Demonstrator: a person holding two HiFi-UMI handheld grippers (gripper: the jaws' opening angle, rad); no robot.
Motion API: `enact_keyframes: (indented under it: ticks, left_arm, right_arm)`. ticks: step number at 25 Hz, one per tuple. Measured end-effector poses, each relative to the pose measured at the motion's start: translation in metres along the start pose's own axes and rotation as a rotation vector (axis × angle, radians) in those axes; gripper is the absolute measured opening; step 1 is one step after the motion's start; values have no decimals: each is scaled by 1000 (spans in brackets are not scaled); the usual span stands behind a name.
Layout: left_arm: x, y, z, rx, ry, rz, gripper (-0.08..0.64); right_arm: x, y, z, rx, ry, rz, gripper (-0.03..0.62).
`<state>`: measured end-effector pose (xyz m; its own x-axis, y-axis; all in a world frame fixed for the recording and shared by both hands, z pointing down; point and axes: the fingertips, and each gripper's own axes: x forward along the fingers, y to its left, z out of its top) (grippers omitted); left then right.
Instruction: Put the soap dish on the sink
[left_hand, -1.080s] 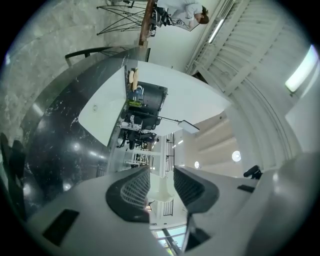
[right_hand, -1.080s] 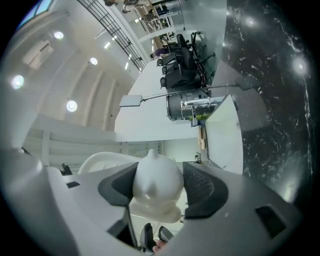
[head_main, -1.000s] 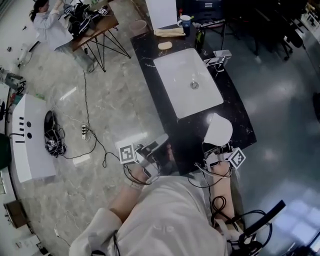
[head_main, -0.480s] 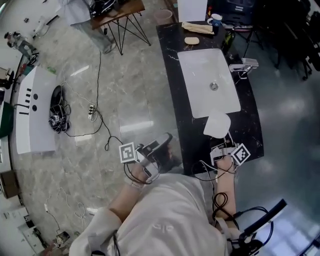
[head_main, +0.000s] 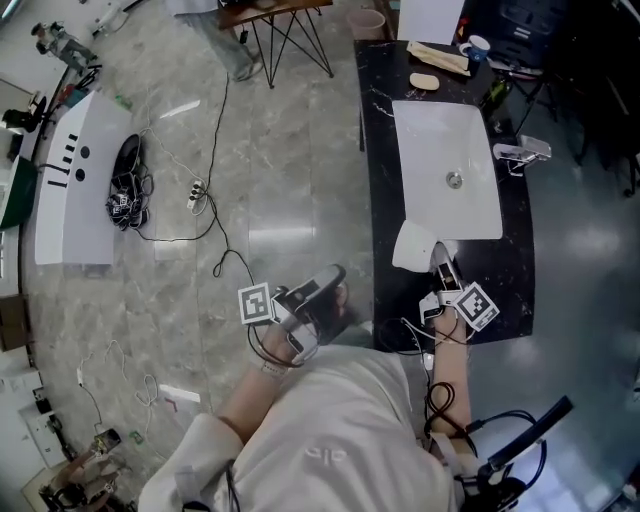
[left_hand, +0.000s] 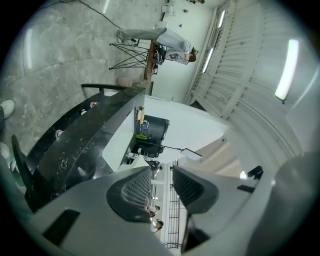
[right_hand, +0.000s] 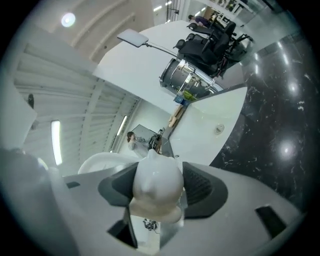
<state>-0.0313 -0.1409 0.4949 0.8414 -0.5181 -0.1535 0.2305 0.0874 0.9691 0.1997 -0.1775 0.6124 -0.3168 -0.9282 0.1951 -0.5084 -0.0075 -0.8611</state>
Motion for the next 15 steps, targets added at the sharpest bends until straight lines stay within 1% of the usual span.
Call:
enact_keyframes:
  ticks: [2,4,6,15]
  left_arm:
    - [-5,2,4,-3,-17,5,140]
    - [-10,2,6,-5,-29,3,140]
    - [-12,2,8,-2,-33,2,140]
    - [-12,4,13,0,-29,-6,141]
  right_arm:
    - [5,-7,-9,-80,51,-61,275]
    - [8,-15,-17,-188,100,-124,275]
    - [10,-21,-22,-275,133,-171,275]
    - [20,-29,-41,-483,236,-253,275]
